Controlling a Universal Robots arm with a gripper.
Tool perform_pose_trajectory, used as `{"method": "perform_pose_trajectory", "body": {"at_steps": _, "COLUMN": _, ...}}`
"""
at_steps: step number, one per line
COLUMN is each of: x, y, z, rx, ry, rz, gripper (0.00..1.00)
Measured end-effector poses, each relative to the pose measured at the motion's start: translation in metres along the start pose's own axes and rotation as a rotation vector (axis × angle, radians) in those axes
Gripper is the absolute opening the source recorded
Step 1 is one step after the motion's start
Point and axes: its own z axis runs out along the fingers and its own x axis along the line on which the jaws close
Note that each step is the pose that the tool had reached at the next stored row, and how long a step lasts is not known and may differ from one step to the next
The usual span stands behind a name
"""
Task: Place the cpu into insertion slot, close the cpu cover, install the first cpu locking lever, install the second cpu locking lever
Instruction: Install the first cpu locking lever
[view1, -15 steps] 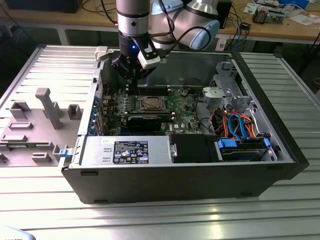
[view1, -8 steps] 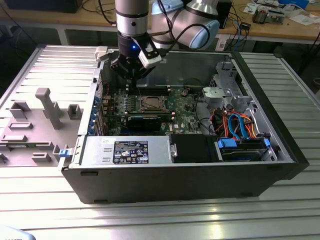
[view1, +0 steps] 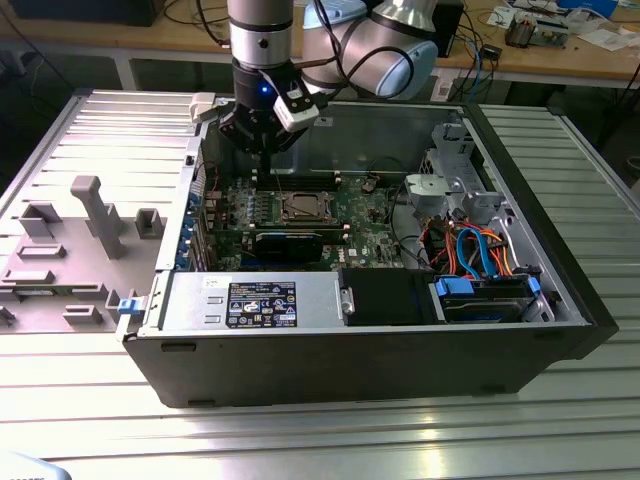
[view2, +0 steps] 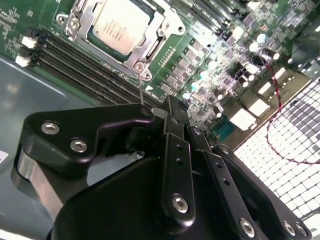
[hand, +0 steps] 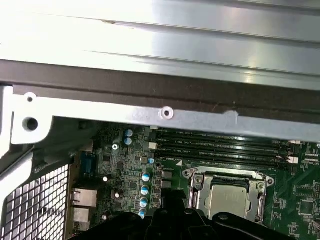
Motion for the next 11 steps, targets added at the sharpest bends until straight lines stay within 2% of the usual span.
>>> {"method": "perform_pose_trajectory", "body": {"at_steps": 5, "x": 0.0000, "y": 0.0064, "z": 0.0005, "rx": -0.0026, "ry": -0.0002, "rz": 0.002, "gripper": 0.11}}
{"method": "perform_pose_trajectory", "body": {"at_steps": 11, "x": -0.0033, "y": 0.0064, "z": 0.0006, "rx": -0.0085, "ry": -0.0009, "rz": 0.002, "gripper": 0.11}}
